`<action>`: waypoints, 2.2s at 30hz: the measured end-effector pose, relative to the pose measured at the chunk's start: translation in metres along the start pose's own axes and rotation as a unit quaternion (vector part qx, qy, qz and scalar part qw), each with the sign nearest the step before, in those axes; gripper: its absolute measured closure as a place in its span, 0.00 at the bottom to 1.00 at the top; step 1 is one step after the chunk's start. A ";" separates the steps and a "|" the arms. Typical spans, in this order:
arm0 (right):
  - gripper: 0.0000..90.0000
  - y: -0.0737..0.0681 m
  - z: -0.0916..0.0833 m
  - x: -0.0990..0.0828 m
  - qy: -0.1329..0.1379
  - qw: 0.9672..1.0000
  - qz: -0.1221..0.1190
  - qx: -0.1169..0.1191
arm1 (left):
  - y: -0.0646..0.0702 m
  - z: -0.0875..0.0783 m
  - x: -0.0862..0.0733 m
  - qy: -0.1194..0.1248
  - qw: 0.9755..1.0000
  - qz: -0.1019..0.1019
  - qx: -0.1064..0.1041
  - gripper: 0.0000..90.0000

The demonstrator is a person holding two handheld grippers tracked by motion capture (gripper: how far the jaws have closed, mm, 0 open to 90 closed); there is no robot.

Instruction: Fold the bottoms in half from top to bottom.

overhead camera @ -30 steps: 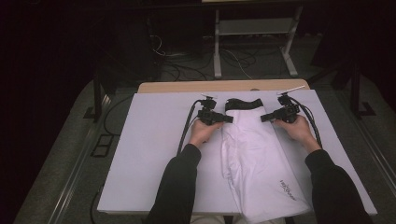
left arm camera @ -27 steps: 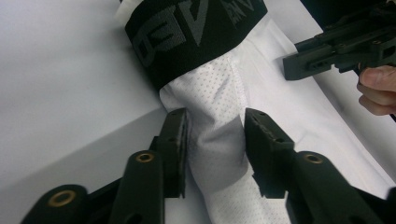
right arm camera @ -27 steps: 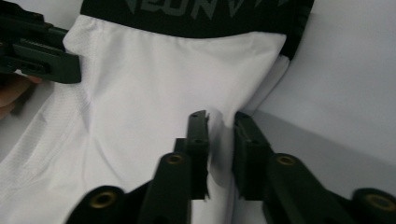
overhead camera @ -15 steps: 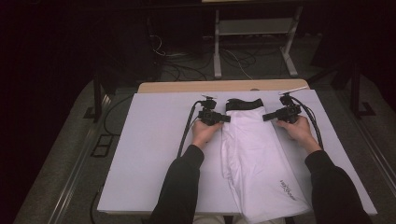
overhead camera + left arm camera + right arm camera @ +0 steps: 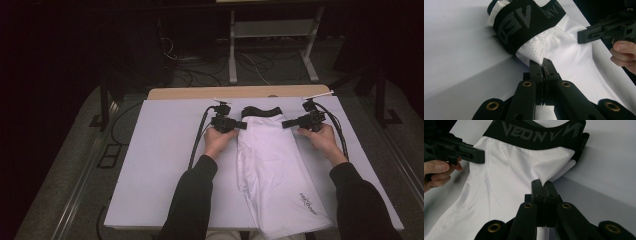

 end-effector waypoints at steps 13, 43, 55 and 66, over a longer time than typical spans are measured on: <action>0.98 -0.011 -0.013 0.001 0.017 1.000 -0.018 0.011 | 0.013 -0.011 0.004 0.004 1.000 0.014 -0.012 0.97; 0.98 -0.033 -0.052 -0.008 0.055 0.997 -0.047 0.020 | 0.063 -0.042 0.010 0.008 0.998 0.062 -0.020 0.97; 0.98 -0.035 -0.061 -0.019 0.060 0.997 -0.048 0.029 | 0.082 -0.046 0.003 0.007 0.997 0.069 -0.030 0.97; 0.98 -0.040 -0.066 -0.027 0.067 0.996 -0.043 0.039 | 0.091 -0.053 -0.006 0.011 0.997 0.063 -0.033 0.97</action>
Point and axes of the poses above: each handheld gripper's, and its own axes: z roughly forward along the jaws, x roughly out of its top, y roughly to its right, the point moved 3 cm from there along z, roughly forward along the jaws, and after that the axes turned 2 degrees about -x, right-handed, at the moved point
